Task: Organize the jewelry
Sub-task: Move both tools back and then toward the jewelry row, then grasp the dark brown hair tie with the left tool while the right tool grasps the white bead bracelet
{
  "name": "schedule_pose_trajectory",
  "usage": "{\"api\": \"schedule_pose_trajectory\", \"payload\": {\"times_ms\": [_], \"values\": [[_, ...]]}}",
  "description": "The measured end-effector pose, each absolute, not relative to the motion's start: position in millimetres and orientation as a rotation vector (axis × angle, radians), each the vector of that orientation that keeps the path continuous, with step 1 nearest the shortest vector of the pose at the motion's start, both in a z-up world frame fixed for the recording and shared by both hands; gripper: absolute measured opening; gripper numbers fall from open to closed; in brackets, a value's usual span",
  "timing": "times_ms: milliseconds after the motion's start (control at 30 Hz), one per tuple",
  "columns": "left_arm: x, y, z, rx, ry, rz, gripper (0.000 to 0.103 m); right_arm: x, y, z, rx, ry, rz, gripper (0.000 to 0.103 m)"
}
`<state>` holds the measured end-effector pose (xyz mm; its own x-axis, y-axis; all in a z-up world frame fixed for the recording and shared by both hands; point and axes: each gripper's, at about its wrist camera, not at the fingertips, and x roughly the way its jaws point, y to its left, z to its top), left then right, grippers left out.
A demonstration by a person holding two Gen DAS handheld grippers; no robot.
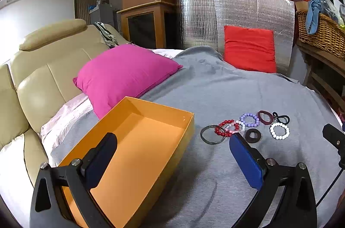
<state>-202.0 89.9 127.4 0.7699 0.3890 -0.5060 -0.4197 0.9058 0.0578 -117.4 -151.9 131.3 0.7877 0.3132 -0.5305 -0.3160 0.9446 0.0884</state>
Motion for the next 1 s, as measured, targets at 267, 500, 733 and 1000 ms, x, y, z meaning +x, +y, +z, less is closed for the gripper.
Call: {"api": "schedule_pose_trajectory", "payload": {"times_ms": [267,500,733,1000], "values": [[-199,85,125,-0.043,0.537,0.437,0.103,-108,-164,125,0.042,0.601,0.333,0.103],[-180,78,111,-0.065,0.621,0.360,0.103,-77,-177,108,0.105,0.676,0.354,0.100],[-135,61,99,-0.102,0.688,0.289,0.103,-9,-177,59,0.230,0.892,0.418,0.055],[-66,31,63,-0.084,0.796,0.183,0.076,39,-160,32,0.196,0.924,0.362,0.043]]}}
